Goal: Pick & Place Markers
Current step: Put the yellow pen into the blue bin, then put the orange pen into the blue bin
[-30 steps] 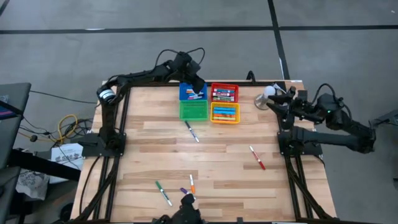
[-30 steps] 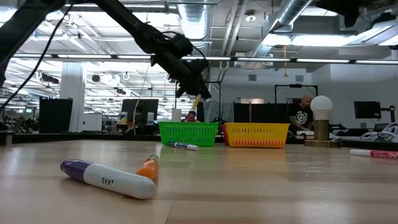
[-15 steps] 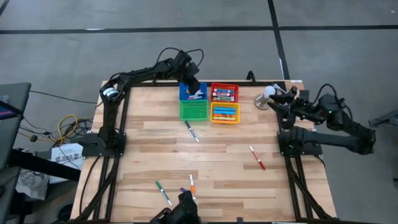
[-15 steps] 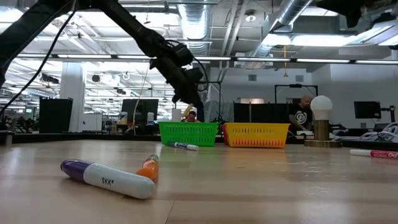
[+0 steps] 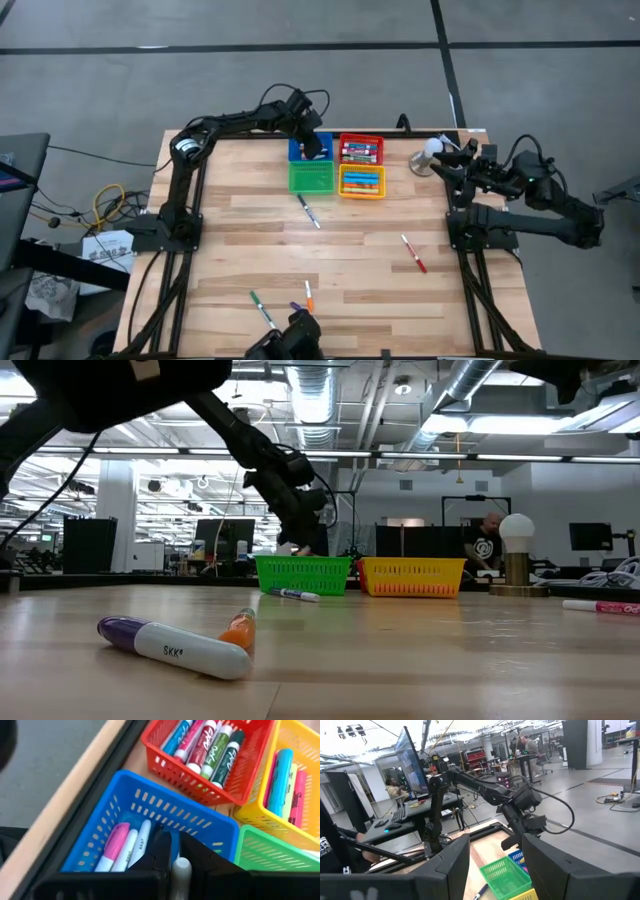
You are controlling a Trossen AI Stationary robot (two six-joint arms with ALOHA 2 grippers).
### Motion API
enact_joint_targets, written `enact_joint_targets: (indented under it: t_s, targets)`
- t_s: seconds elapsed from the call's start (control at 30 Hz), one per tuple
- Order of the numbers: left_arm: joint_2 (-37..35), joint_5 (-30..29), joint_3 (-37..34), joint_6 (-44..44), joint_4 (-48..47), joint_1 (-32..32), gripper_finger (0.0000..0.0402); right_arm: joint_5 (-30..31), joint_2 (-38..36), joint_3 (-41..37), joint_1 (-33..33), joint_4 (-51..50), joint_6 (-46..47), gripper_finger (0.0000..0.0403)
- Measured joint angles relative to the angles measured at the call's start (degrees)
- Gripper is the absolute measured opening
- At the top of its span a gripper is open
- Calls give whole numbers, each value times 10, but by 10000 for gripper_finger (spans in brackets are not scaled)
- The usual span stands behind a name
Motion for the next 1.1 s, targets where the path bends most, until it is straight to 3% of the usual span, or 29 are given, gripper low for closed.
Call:
enact_joint_targets:
  t_s: [0.8, 1.1]
  targets:
    - [3, 5, 0, 49, -2, -2, 45, 3, 0, 0, 0, 0, -1, 170]
    - [2, -2, 0, 65, -2, -15, 87, 3, 0, 0, 0, 0, -1, 170]
